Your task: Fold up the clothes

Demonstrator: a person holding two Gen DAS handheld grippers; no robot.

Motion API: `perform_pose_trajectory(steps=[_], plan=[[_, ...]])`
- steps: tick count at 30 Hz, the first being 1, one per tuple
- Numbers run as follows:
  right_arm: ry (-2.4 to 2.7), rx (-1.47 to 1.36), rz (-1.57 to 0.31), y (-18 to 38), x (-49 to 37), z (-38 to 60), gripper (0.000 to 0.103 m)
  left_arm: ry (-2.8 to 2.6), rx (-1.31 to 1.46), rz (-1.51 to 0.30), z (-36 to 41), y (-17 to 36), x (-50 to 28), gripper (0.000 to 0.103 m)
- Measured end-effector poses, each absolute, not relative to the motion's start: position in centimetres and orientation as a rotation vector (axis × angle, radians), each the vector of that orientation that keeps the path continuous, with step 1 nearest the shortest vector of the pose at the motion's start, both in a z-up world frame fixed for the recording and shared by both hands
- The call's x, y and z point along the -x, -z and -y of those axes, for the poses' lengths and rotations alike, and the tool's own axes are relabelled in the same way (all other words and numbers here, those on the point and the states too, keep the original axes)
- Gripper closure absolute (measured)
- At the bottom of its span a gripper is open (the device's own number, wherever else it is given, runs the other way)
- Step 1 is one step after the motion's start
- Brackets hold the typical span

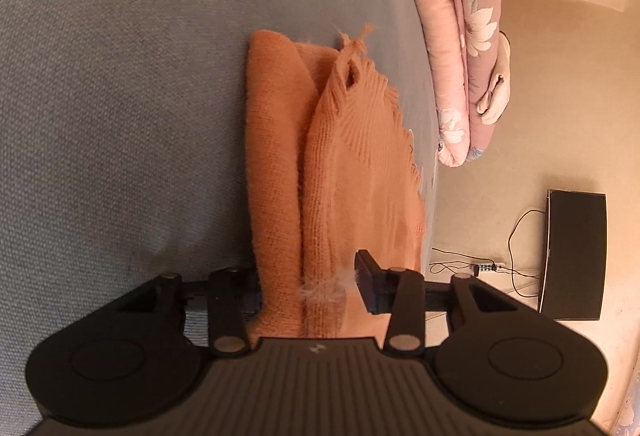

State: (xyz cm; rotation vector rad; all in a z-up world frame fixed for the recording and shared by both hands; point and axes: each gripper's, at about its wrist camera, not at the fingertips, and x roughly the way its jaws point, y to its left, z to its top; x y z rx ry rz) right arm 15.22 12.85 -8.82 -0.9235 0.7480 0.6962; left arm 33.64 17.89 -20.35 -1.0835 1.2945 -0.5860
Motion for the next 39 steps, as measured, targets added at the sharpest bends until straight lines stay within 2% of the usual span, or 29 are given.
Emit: perform_pose_trajectory(steps=[2, 4, 6, 7, 8, 16, 19, 20, 21, 24, 29, 33, 34, 39], plan=[[-0.696, 0.926, -0.746, 9.0, -15.1, -12.9, 0.079, 0.597, 1.084, -1.300, -17.8, 20.3, -33.8, 0.053], [-0.695, 0.923, -0.745, 9.2, -15.1, -12.8, 0.078, 0.595, 1.061, -1.309, -17.5, 20.0, -34.0, 0.053], [-0.693, 0.917, -0.743, 9.3, -15.0, -12.8, 0.076, 0.595, 1.000, -1.311, -16.9, 19.5, -34.2, 0.057], [-0.691, 0.912, -0.741, 9.2, -15.0, -12.7, 0.074, 0.582, 0.960, -1.318, -16.6, 19.2, -34.2, 0.066], [-0.689, 0.904, -0.739, 9.1, -15.0, -12.5, 0.072, 0.574, 0.942, -1.323, -16.5, 19.1, -34.3, 0.069], [-0.678, 0.802, -0.715, 6.1, -14.6, -8.4, 0.070, 0.513, 0.819, -1.354, -15.0, 17.8, -34.7, 0.072], [-0.658, 0.727, -0.703, 4.2, -14.5, -4.9, 0.061, 0.483, 0.823, -1.366, -14.9, 17.6, -34.7, 0.072], [-0.640, 0.707, -0.711, 3.8, -14.6, -3.6, 0.052, 0.473, 0.826, -1.367, -14.8, 17.6, -34.7, 0.072], [-0.618, 0.690, -0.726, 3.5, -14.7, -2.1, 0.048, 0.463, 0.830, -1.368, -14.8, 17.5, -34.6, 0.072], [-0.526, 0.633, -0.810, 3.4, -15.3, 3.4, 0.044, 0.452, 0.806, -1.364, -14.5, 17.3, -34.6, 0.072], [-0.315, 0.399, -1.003, 3.9, -17.7, 18.1, 0.044, 0.442, 0.718, -1.374, -13.6, 16.5, -34.8, 0.071], [-0.196, 0.162, -1.023, 3.0, -20.7, 29.2, 0.043, 0.422, 0.690, -1.385, -13.2, 16.2, -34.9, 0.072], [-0.192, 0.090, -1.025, 3.0, -21.7, 31.7, 0.039, 0.416, 0.683, -1.387, -13.1, 16.2, -34.9, 0.071], [-0.261, -0.305, -1.053, 5.6, -25.6, 41.3, 0.037, 0.386, 0.645, -1.397, -12.6, 15.6, -34.8, 0.071]])
